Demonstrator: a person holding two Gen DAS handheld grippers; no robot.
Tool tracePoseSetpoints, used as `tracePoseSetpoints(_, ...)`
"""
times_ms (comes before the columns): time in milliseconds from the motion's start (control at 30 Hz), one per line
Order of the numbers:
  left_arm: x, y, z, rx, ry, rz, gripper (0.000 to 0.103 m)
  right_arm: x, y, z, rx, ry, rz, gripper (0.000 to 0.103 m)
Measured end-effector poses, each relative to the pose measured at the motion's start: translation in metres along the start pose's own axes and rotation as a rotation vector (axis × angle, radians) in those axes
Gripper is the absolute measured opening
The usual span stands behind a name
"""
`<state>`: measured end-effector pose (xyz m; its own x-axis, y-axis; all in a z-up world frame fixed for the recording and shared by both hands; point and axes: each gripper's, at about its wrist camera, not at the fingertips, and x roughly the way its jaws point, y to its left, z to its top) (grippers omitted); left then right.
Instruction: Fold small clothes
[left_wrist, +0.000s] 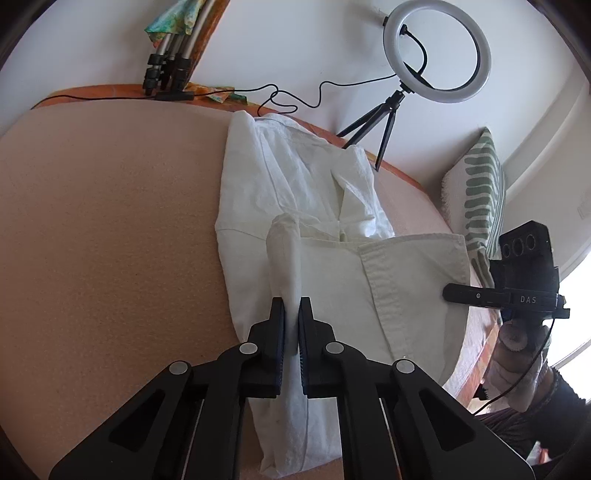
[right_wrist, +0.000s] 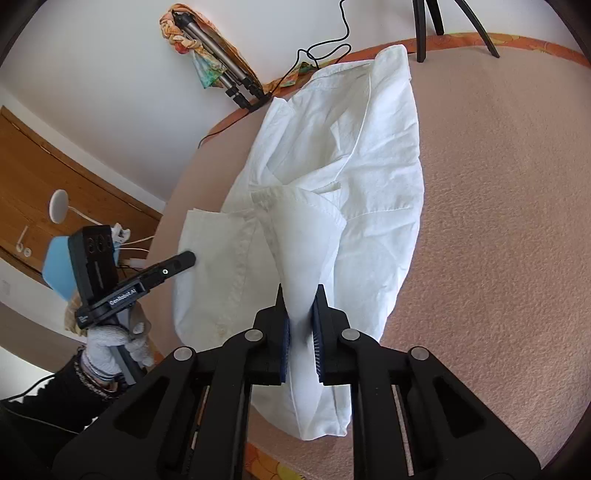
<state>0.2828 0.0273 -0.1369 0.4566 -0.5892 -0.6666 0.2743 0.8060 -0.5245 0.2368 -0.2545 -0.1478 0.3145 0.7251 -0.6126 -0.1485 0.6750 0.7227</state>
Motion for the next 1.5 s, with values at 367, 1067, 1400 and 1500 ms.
tracePoseSetpoints(367, 0.024, 0.012, 0.009, -0.014, -0.002, 0.035, 0.005, 0.021, -0.040, 0.014, 0.085, 0.046, -0.105, 0.020)
tracePoseSetpoints(1067, 0.025, -0.096, 0.023, 0.291, -0.018, -0.026, 0.017, -0.015, 0.019, -0.084, -0.434, 0.117, -0.269, 0.032)
tracePoseSetpoints(1400, 0.088, -0.149, 0.017, 0.370, 0.127, -0.141, 0.017, -0.002, 0.027, -0.079, -0.580, 0.107, -0.275, 0.057)
tracePoseSetpoints(1500, 0.109, -0.143, 0.018, 0.348, 0.170, -0.102, 0.017, 0.000, 0.029, -0.080, -0.602, 0.123, -0.232, 0.060)
